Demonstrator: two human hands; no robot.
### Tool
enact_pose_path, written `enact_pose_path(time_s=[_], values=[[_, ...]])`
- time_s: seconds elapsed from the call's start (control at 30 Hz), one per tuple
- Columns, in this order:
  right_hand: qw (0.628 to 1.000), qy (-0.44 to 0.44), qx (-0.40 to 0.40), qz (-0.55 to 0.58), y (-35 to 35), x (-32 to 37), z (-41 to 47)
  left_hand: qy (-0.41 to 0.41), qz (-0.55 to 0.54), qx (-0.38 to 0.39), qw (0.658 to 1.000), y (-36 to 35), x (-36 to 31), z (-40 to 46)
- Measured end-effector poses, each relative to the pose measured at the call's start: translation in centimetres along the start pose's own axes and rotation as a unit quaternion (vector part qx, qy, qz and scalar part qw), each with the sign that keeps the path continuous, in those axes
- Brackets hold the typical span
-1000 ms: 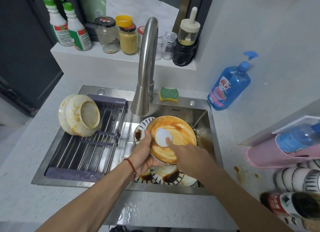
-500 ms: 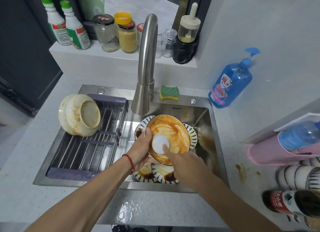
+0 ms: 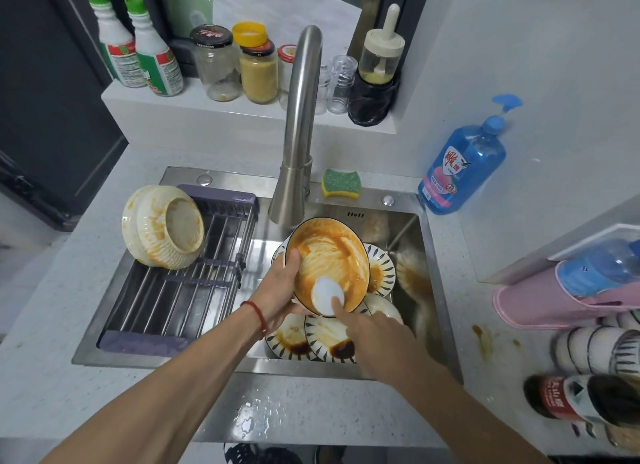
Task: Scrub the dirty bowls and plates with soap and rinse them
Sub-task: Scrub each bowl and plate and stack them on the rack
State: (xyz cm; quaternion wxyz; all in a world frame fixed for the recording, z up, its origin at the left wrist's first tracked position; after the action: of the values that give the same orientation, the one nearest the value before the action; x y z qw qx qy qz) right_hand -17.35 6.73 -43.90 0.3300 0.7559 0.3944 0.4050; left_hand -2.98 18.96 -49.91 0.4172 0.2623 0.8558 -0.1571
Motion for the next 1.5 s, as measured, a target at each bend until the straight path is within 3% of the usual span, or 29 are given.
enact_pose_path(time_s=[0.13, 0.23, 0.4, 0.53, 0.67, 0.8, 0.9, 1.03, 1.1, 1.3, 1.4, 1.5], values=[[0.996, -0.047, -0.064, -0.03, 0.7, -2.3, 1.2, -0.001, 0.018, -0.016, 1.0, 0.4, -0.7, -0.2], [0.997, -0.049, -0.053, -0.016, -0.3, -1.2, 0.1, -0.003, 0.038, -0.02, 0.999, 0.7, -1.1, -0.5], [0.991, -0.077, -0.111, 0.014, 1.9, -2.1, 2.7, -0.015, 0.113, 0.054, 0.992, 0.2, -0.9, -1.2], [0.994, 0.003, -0.081, 0.079, 0.7, 0.3, 2.5, 0.002, 0.085, 0.072, 0.994, 0.2, 0.0, -1.5], [0.989, -0.051, -0.113, 0.079, 1.3, -1.6, 2.7, 0.004, 0.078, 0.079, 0.994, 0.2, 0.1, -1.4], [0.993, 0.016, -0.078, 0.09, 0.0, 0.7, 1.4, 0.001, 0.093, 0.089, 0.992, 0.0, 0.1, -1.9], [0.992, -0.021, -0.098, 0.072, 0.5, -0.7, 2.1, -0.001, 0.097, 0.092, 0.991, -0.2, 0.1, -2.0], [0.997, 0.027, -0.052, 0.058, -1.2, 0.1, 0.1, 0.006, 0.064, 0.065, 0.996, 0.3, 0.0, -1.7], [0.994, -0.006, -0.09, 0.062, -0.1, -2.4, 0.6, 0.017, 0.046, 0.058, 0.997, 0.7, 0.1, -1.4], [0.965, -0.034, -0.157, 0.21, 0.4, -6.2, 1.0, 0.051, 0.003, -0.006, 0.999, 1.4, -0.7, -1.0], [0.96, -0.002, -0.182, 0.214, 0.1, -6.3, 1.7, 0.095, -0.052, 0.054, 0.993, 1.8, -0.5, -0.6], [0.94, 0.015, -0.176, 0.293, 0.4, -5.1, 2.2, 0.151, -0.066, 0.1, 0.981, 1.5, -0.5, -0.8]])
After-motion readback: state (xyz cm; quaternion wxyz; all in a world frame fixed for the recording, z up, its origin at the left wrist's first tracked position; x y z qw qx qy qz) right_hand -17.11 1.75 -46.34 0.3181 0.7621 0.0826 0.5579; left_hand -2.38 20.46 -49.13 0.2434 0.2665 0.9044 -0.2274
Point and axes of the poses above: each hand's wrist, its own z-axis towards the middle knuckle, its own y-axis out of the back of the hand, x = y × z, the point moved 3 cm from there along z, towards the middle knuckle, and after that the axes turned 13 degrees about z, right-handed, at the moved point
